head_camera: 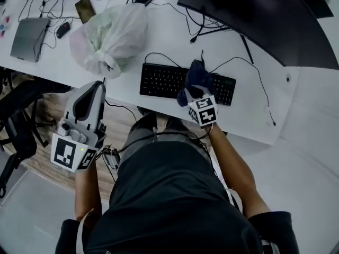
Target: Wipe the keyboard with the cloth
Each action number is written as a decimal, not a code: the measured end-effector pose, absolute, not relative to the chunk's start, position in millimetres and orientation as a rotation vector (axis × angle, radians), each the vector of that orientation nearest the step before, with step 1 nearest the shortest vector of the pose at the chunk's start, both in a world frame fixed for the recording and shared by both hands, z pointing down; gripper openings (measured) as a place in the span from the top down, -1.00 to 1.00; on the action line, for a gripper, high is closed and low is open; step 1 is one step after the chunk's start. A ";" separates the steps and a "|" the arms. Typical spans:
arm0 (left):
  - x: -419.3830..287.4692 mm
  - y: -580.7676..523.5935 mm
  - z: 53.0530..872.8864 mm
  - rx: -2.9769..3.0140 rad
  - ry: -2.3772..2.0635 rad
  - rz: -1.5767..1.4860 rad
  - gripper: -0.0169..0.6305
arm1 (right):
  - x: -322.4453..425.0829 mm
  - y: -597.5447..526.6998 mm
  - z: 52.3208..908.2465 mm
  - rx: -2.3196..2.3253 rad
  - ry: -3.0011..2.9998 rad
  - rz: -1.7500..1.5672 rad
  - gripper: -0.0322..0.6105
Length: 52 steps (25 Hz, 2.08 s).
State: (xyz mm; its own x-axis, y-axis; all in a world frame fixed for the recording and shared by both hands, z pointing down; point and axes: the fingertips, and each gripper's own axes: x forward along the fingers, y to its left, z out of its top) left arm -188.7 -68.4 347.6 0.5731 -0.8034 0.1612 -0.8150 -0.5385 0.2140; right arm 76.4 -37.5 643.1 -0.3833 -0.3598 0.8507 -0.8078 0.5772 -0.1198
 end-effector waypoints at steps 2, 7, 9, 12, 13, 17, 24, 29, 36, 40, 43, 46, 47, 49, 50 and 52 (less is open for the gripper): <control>-192.9 -69.1 349.6 2.532 -1.339 0.050 0.93 | 66.7 -6.4 645.6 0.851 -1.992 0.616 0.76; -203.9 -65.3 356.2 2.505 -1.350 0.038 0.93 | 70.6 -48.5 614.9 0.820 -2.034 0.474 0.56; -202.6 -66.1 356.8 2.501 -1.348 0.021 0.93 | 81.2 -62.0 623.8 0.815 -1.984 0.526 0.10; -201.0 -62.7 357.0 2.499 -1.344 0.000 0.93 | 89.5 -44.7 650.6 0.809 -1.897 0.616 0.10; -201.2 -60.7 357.5 2.498 -1.343 -0.004 0.93 | 85.1 -34.2 651.4 0.813 -1.900 0.597 0.26; -211.6 -54.0 364.5 2.472 -1.358 0.005 0.93 | 28.9 8.9 654.7 0.565 -1.982 0.383 0.59; -224.5 -49.0 364.3 2.463 -1.363 0.003 0.93 | 148.9 -80.5 645.2 1.225 -1.718 0.528 0.58; -227.6 -46.4 369.4 2.466 -1.337 0.001 0.93 | 57.3 -52.1 654.1 0.998 -1.849 0.278 0.59; -235.2 -52.5 362.5 2.496 -1.323 0.009 0.93 | 94.1 -66.7 643.4 1.173 -1.790 0.398 0.59; -241.4 -53.3 368.4 2.486 -1.311 0.008 0.93 | 114.6 -55.4 647.8 1.300 -1.711 0.506 0.59; -237.7 -56.4 368.7 2.493 -1.286 0.008 0.93 | 16.2 -38.8 662.2 1.019 -1.889 0.388 0.60; -237.6 -60.6 360.4 2.517 -1.282 0.000 0.93 | -33.4 -39.5 653.3 0.835 -1.986 0.377 0.60; -239.4 -62.2 357.4 2.523 -1.288 -0.003 0.93 | -23.9 -46.2 646.3 0.873 -1.988 0.413 0.60; -244.3 -64.6 354.1 2.525 -1.300 -0.010 0.93 | 31.2 -62.1 634.8 1.064 -1.909 0.456 0.60; -247.0 -64.9 354.1 2.522 -1.306 -0.014 0.93 | 67.2 -67.6 632.7 1.184 -1.835 0.476 0.60; -252.2 -64.1 356.5 2.509 -1.315 -0.017 0.93 | 117.3 -69.8 637.9 1.361 -1.698 0.551 0.60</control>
